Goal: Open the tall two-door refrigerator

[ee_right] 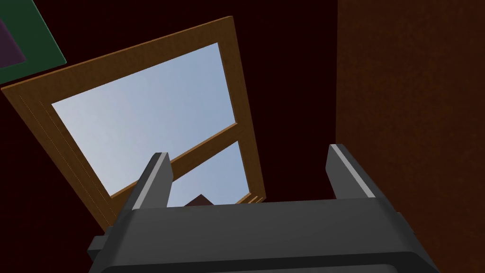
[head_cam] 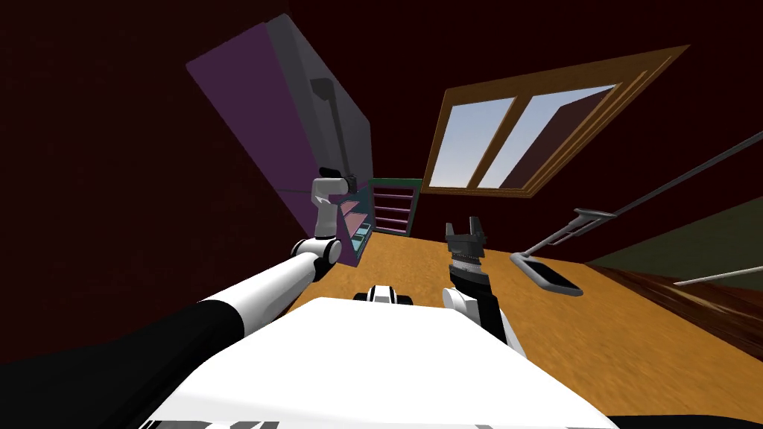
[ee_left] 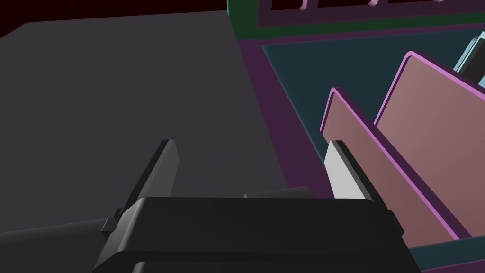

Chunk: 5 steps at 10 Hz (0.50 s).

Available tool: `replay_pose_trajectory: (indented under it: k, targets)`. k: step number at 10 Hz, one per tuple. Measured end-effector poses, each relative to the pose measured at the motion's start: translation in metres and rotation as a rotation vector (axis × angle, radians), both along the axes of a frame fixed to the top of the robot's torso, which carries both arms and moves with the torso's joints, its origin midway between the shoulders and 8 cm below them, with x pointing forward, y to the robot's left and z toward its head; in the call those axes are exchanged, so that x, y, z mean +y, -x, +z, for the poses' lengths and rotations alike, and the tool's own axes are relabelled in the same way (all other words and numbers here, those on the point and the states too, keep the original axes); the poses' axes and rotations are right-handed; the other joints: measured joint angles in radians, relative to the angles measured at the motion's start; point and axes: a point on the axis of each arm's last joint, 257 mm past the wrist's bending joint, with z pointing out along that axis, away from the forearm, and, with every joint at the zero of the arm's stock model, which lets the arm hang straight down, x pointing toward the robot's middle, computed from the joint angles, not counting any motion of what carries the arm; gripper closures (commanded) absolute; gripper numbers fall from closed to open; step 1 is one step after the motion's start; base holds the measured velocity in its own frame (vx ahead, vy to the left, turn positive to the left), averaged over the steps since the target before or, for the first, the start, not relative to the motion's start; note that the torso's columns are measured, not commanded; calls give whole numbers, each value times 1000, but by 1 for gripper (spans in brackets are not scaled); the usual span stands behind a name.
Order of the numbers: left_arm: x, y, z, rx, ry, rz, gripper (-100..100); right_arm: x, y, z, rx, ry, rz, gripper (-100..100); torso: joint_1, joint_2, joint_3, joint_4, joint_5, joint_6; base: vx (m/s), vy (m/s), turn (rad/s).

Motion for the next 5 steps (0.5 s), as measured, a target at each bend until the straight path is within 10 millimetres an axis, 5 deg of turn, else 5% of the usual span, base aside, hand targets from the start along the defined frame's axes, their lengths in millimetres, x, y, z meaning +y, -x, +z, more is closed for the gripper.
replay_pose_trajectory:
  k: [1,2,5]
  targets:
    - [-3,1,2,1,-11,-4,-100,0,0,0,0,0,0,0,-10,-7,-4,-2,-5,6,71,-41,-8]
    - [-5,1,1,4,-13,-6,100,0,0,0,0,0,0,0,-12,-8,-6,-3,-7,11,-12,-11,7]
    - [11,0,-4,24,-13,33,100,0,0,0,0,-1,0,0,-27,-10,-7,-1,-13,13,47,-262,64]
